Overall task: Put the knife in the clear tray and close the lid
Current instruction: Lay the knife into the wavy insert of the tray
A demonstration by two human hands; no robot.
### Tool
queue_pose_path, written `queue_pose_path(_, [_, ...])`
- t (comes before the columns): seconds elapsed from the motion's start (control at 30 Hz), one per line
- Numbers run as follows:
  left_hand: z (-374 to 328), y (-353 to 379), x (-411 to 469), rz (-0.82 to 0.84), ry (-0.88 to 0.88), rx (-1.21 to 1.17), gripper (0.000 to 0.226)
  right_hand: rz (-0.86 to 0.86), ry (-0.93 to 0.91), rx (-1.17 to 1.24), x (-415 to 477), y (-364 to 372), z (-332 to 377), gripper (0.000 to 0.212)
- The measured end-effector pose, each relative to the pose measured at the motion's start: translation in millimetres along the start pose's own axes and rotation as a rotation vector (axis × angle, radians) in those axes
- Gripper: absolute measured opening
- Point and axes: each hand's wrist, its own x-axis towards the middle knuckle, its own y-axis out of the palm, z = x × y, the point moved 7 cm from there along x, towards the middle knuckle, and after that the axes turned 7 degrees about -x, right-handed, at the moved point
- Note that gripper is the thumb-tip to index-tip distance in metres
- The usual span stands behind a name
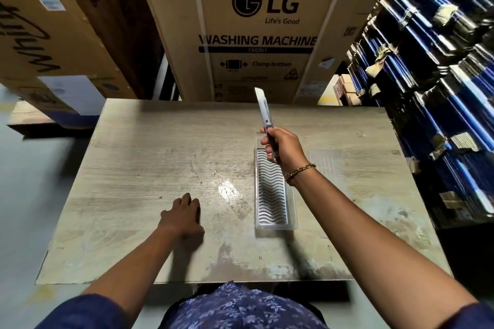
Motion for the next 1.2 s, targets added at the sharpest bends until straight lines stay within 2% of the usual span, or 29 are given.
queue_pose_path(0.2, [-1.0, 3.3, 3.4, -0.008, 0.000, -0.036, 0.072, 0.076, 0.012, 0.195, -5.0, 0.4, -6.8, 0.046])
queue_pose_path(0.4, [-1.0, 2.8, 4.5, -0.014, 0.001, -0.021, 0.075, 0.109, 0.012, 0.234, -10.4, -2.3, -8.3, 0.049])
queue_pose_path(0.5, [-3.1, 0.5, 4.9, -0.026, -0.004, 0.000, 0.073, 0.104, -0.004, 0.144, -15.4, -5.9, -3.1, 0.047])
queue_pose_path(0.63, [-7.7, 0.7, 4.2, -0.057, 0.022, 0.015, 0.072, 0.052, -0.237, -0.382, -27.9, -28.7, 30.8, 0.041])
queue_pose_path(0.73, [-19.1, 3.1, 4.8, -0.073, 0.090, 0.020, 0.078, 0.028, -0.404, -1.114, -53.0, -40.4, 72.1, 0.037])
queue_pose_path(0.8, [-28.2, 4.3, 5.1, -0.070, 0.126, 0.031, 0.084, 0.147, -0.363, -1.571, -69.1, -40.5, 84.2, 0.025])
queue_pose_path(0.87, [-36.2, 5.7, 5.6, -0.066, 0.152, 0.038, 0.088, 0.290, -0.264, -1.843, -84.6, -39.2, 83.3, 0.014])
queue_pose_path(1.0, [-44.0, 14.3, 6.6, -0.010, 0.149, 0.023, 0.091, 0.414, -0.254, -2.075, -105.7, -24.8, 77.6, 0.027])
queue_pose_path(1.03, [-44.2, 16.6, 6.0, 0.009, 0.143, 0.015, 0.092, 0.444, -0.269, -2.104, -110.4, -21.2, 78.1, 0.025])
queue_pose_path(1.1, [-43.5, 18.3, 6.0, 0.020, 0.132, -0.002, 0.093, 0.452, -0.291, -2.173, -114.1, -17.1, 81.7, 0.009])
queue_pose_path(1.2, [-44.2, 18.5, 5.2, 0.018, 0.137, -0.016, 0.093, 0.480, -0.272, -2.214, -114.1, -18.2, 74.7, 0.020])
